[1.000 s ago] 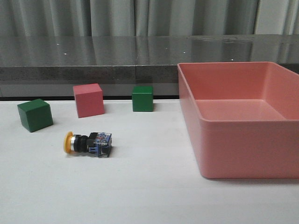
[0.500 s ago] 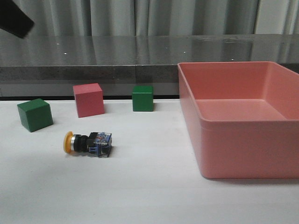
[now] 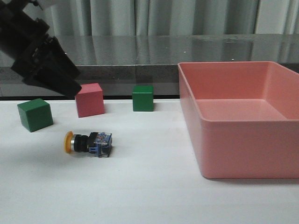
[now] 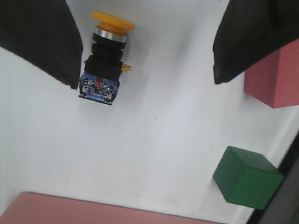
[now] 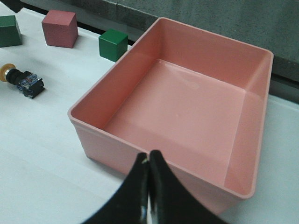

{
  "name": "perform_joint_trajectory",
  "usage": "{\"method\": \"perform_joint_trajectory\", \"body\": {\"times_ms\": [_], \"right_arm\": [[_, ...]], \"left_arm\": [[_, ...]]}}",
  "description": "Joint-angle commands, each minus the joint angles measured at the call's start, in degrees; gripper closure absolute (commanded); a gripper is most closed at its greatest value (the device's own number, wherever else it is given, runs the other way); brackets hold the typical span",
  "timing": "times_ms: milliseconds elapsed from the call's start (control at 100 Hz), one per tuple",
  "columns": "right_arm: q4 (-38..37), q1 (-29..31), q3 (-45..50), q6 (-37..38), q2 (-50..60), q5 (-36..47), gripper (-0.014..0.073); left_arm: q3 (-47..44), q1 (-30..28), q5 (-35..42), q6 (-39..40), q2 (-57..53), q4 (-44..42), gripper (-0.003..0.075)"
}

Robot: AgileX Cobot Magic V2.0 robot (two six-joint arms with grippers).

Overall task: Place and stand button with both arms
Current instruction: 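Lower the left gripper toward the lying button's yellow cap, then grasp the button by its yellow cap with the left gripper and lift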

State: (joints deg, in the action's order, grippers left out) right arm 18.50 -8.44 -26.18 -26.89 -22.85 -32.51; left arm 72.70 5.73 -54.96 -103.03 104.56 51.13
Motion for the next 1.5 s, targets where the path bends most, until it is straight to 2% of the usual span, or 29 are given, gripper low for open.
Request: {"method": "perform_joint_trajectory", "body": {"times_ms": [0,120,330,560,910,1080,1250,1400,1490], "right_arm": [[0.33,0.37,-1.48,-0.03,-0.32,3.79,0.0655],[0.33,0.37,-1.48,-0.03,-0.32,3.85,0.0655],[0.33,0.37,-1.48,-0.03,-0.32,3.85,0.0655],[0.28,0.37,-1.48,-0.03,-0.32,3.84,0.0655],[0.29,0.37,-1.48,-0.03,-0.32,3.92,0.0655],[0.27,0.37,-1.48,-0.03,-0.32,4.46,0.0655],[0.27,0.37,-1.48,-0.03,-0.32,5.09,0.0655],[0.27,0.37,-1.48,-0.03,-0.32,5.21,0.0655],[0.27,0.37,-1.48,-0.03,-0.32,5.21,0.0655]], "left_arm": [[1.81,0.41,-1.33,-3.32,-0.37,3.61,0.0164],[1.81,0.41,-1.87,-5.96,1.94,3.75,0.0164],[1.81,0.41,-3.14,-6.59,4.75,3.76,0.0167],[1.81,0.41,-4.93,-8.11,6.72,3.76,0.0207],[1.01,0.41,-5.63,-9.38,9.58,3.14,0.0211],[-1.65,0.41,-3.70,-12.40,9.58,3.14,0.0275],[-4.01,0.41,0.71,-13.73,9.58,4.69,0.0278],[-4.01,0.41,1.49,-13.73,9.58,4.82,0.0281],[-4.01,0.41,1.65,-13.73,9.58,4.70,0.0344]]}}
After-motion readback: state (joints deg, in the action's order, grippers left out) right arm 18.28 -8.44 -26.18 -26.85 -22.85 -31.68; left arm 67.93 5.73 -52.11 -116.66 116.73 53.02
